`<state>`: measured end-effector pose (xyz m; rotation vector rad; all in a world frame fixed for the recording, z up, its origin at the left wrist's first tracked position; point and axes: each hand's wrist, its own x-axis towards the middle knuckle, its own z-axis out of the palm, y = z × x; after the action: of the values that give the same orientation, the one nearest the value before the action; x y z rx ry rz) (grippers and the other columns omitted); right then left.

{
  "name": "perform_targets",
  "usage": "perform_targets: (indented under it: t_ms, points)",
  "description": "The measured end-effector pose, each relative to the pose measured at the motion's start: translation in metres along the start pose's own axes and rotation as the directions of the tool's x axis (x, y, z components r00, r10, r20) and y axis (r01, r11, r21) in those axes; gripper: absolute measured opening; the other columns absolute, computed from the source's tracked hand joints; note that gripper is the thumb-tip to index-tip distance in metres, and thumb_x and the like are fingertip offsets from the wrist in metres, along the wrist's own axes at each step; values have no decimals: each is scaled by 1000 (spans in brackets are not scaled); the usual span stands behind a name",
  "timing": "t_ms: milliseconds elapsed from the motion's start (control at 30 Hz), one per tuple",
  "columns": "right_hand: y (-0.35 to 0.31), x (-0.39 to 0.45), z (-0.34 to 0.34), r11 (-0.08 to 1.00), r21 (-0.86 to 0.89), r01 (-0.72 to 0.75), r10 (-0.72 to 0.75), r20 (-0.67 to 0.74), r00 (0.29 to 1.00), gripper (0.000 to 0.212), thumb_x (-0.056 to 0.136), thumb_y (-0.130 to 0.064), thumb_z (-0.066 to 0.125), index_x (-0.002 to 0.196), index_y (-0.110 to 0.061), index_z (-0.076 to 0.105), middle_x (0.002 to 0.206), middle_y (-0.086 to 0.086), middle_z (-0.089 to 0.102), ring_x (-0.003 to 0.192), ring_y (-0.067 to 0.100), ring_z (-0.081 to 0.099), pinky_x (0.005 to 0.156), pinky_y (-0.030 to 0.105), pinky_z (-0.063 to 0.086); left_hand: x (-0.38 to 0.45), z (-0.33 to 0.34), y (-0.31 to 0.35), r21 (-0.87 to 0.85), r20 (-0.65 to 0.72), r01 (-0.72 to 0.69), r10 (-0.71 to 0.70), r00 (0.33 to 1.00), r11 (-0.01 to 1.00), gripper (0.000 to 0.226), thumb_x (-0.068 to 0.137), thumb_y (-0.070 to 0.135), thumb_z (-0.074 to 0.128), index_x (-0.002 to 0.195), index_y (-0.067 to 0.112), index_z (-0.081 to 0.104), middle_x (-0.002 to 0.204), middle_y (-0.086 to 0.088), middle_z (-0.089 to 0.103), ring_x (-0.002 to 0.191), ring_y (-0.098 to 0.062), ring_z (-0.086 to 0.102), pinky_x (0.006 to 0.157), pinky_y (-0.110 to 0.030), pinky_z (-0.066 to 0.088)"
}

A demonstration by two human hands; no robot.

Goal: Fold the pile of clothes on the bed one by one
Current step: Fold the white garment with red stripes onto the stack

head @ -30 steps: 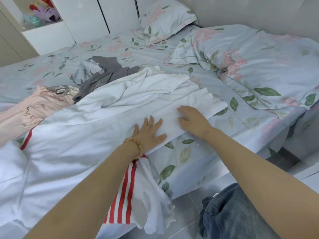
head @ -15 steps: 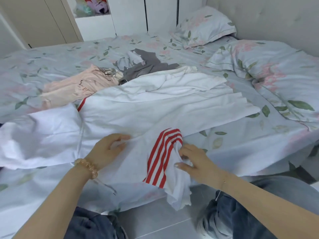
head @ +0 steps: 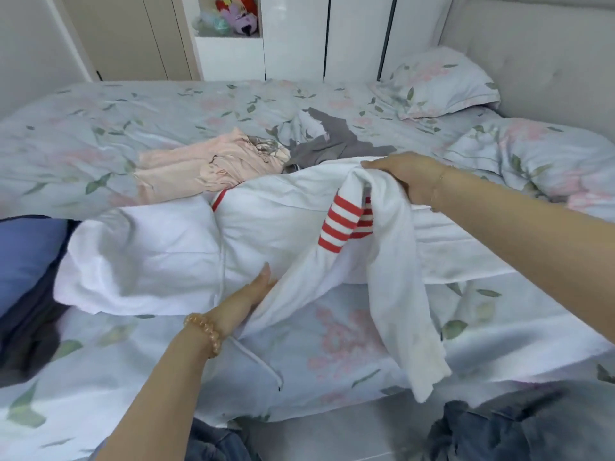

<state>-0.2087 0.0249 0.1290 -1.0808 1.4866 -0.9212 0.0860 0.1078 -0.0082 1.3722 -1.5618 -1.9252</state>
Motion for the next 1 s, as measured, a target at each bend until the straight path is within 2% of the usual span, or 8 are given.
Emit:
perform_targets:
  t_ms: [67, 133, 233, 300, 400, 567, 800, 1000]
  points:
    - [-9, 37, 12, 995, -51, -81, 82, 5, 997, 18, 91, -25, 65, 99, -10, 66, 106, 7, 69, 91, 20, 65, 77, 33, 54, -3, -3, 4, -61, -50, 33, -36, 998, 998, 46, 84, 72, 43, 111, 42, 65, 124, 21, 61, 110, 6, 56, 97, -16, 35]
    - [-7, 69, 21, 987, -84, -136, 136, -10, 991, 25, 91, -22, 62, 110, -6, 63, 119, 10, 65, 100, 26, 62, 88, 38, 52, -5, -5, 8, 163, -130, -53, 75, 989, 985, 29, 83, 52, 64, 109, 40, 59, 112, 26, 63, 105, 7, 57, 84, -8, 40]
    - [18, 101, 35, 968, -172, -184, 183, -22, 983, 44, 86, -29, 64, 123, -8, 55, 123, 9, 59, 99, 27, 58, 85, 34, 47, -4, -13, 0, 467, -296, -89, 250, 922, 880, 55, 75, 31, 81, 119, 31, 47, 103, 20, 59, 93, 3, 58, 70, -6, 43]
    - [40, 110, 43, 892, -442, -93, 54, -101, 993, 47, 88, -34, 64, 126, -11, 51, 123, 9, 51, 106, 28, 53, 88, 35, 44, -2, -19, -4, 492, -402, -81, 309, 862, 867, 56, 77, 26, 78, 121, 29, 43, 98, 17, 56, 89, -4, 57, 70, -10, 43]
    - [73, 95, 41, 538, -835, 117, -307, -65, 949, 53, 93, -33, 56, 139, -10, 43, 139, 12, 43, 128, 31, 42, 104, 41, 38, 1, -28, -7, 482, -562, 7, 303, 770, 876, 25, 85, 29, 70, 103, 19, 55, 88, 9, 60, 82, -12, 57, 67, -21, 43]
    - [127, 13, -6, 270, -833, 484, -726, 154, 671, 28, 87, -13, 48, 106, -8, 68, 113, 7, 63, 102, 29, 57, 85, 38, 47, 0, -28, -8, 484, -642, -27, 376, 668, 875, 37, 94, 29, 58, 70, 2, 48, 60, -2, 45, 58, -16, 40, 49, -19, 29]
    - [206, -46, -70, 154, -926, 344, -657, 164, 736, 21, 77, -15, 76, 97, -9, 73, 96, 8, 66, 83, 33, 64, 67, 41, 51, -5, -15, 10, 242, -702, -400, 445, 557, 884, 30, 97, 24, 55, 76, 2, 59, 71, 3, 49, 69, -9, 41, 66, -25, 37]
    - [205, -58, -79, 63, -921, 384, -751, 210, 626, 32, 91, -22, 44, 76, -4, 66, 77, 9, 61, 65, 30, 56, 56, 31, 40, -14, -12, 12, 324, -732, -405, 497, 466, 855, 32, 100, 17, 46, 69, 10, 42, 64, 6, 35, 62, -9, 27, 55, -22, 26]
